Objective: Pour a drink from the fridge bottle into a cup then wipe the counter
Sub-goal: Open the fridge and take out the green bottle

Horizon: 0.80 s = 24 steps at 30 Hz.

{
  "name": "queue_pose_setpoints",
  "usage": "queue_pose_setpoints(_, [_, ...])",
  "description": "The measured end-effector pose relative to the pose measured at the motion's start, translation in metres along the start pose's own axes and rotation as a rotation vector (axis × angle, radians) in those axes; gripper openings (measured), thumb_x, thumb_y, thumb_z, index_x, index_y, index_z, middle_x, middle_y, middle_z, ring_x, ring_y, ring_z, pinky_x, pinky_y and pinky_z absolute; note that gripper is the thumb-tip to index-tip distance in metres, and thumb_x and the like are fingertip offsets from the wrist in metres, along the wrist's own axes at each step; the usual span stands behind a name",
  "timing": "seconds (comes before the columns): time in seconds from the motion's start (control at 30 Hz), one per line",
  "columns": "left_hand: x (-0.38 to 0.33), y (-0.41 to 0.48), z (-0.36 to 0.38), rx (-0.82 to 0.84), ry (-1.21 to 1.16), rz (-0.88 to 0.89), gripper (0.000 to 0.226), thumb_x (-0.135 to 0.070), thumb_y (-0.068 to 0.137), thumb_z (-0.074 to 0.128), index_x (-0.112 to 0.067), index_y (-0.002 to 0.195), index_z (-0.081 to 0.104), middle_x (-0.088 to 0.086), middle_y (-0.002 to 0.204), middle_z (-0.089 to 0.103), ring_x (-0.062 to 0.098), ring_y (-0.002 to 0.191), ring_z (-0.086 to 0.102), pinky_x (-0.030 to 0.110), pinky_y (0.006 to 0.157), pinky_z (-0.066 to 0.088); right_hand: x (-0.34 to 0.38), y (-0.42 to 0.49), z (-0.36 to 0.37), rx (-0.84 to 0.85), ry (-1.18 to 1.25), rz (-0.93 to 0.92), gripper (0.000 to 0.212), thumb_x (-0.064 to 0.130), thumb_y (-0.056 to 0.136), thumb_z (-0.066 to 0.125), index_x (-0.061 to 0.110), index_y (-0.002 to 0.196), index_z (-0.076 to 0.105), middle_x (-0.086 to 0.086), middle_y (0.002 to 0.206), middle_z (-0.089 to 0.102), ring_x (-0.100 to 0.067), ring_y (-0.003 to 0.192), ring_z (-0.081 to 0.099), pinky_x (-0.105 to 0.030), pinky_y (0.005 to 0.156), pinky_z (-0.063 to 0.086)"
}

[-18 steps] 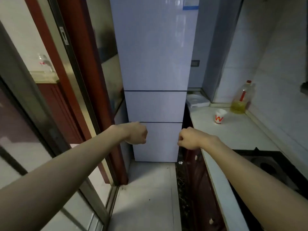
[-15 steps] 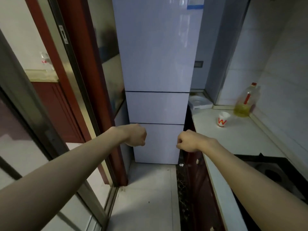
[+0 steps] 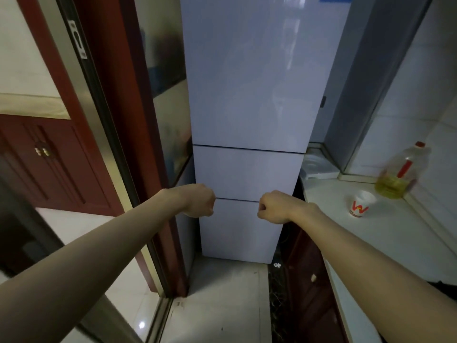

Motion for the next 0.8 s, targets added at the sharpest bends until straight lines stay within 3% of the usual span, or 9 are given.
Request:
queue_pose_setpoints(0.23, [0.061, 0.074, -0.034, -0.012, -0.054, 0.032, 0.033, -0.027, 0.101, 0.045, -0.003, 0.108, 0.066, 0.011, 0.109, 0.068, 0.026, 0.097, 0.064, 0.039, 0.090, 0.052, 0.005, 0.089, -0.044, -0.029, -0.003, 0.006, 0.032, 0.024, 0.093, 0.052, -0.003, 0.103, 0.066, -0.017, 0.102, 0.068, -0.032, 0.093, 0.066, -0.045, 0.083, 0.056])
queue_pose_setpoints(0.47, [0.092, 0.131, -0.030, 0.041, -0.037, 0.042, 0.033, -0.030, 0.101, 0.047, -0.006, 0.115, 0.064, 0.011, 0.115, 0.067, 0.027, 0.103, 0.064, 0.040, 0.094, 0.053, -0.007, 0.152, -0.070, -0.027, -0.039, -0.004, 0.026, 0.018, 0.091, 0.049, 0.000, 0.100, 0.066, -0.014, 0.102, 0.067, -0.031, 0.091, 0.065, -0.043, 0.082, 0.057])
queue_pose_setpoints(0.6, [0.105, 0.159, -0.042, 0.036, -0.048, 0.031, 0.034, -0.029, 0.101, 0.047, -0.005, 0.117, 0.064, 0.013, 0.116, 0.067, 0.028, 0.104, 0.065, 0.037, 0.088, 0.051, -0.018, 0.184, -0.083, -0.018, -0.047, -0.012, 0.027, 0.016, 0.090, 0.048, -0.004, 0.097, 0.065, -0.019, 0.096, 0.067, -0.029, 0.080, 0.064, -0.040, 0.068, 0.052])
queue_pose_setpoints(0.73, [0.115, 0.184, -0.054, 0.033, -0.038, -0.007, 0.035, -0.030, 0.102, 0.045, -0.005, 0.116, 0.064, 0.011, 0.116, 0.067, 0.028, 0.104, 0.064, 0.035, 0.084, 0.048, -0.026, 0.215, -0.099, -0.082, -0.123, -0.057, 0.025, 0.011, 0.088, 0.046, 0.006, 0.064, 0.049, -0.012, 0.066, 0.053, -0.024, 0.060, 0.047, -0.033, 0.056, 0.036])
queue_pose_setpoints(0.8, [0.121, 0.198, -0.060, 0.037, -0.034, -0.041, 0.035, -0.031, 0.102, 0.045, -0.006, 0.117, 0.064, 0.010, 0.118, 0.066, 0.027, 0.106, 0.063, 0.036, 0.086, 0.048, -0.028, 0.232, -0.108, -0.087, -0.157, -0.101, 0.030, 0.009, 0.087, 0.046, 0.011, 0.058, 0.039, -0.007, 0.057, 0.041, -0.023, 0.055, 0.040, -0.031, 0.051, 0.030])
Point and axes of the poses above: each hand's wrist, its own y-axis towards the middle knuckle, its own z-axis out of the palm, x = y × z, the point moved 2 cm from there along y, towards the middle knuckle
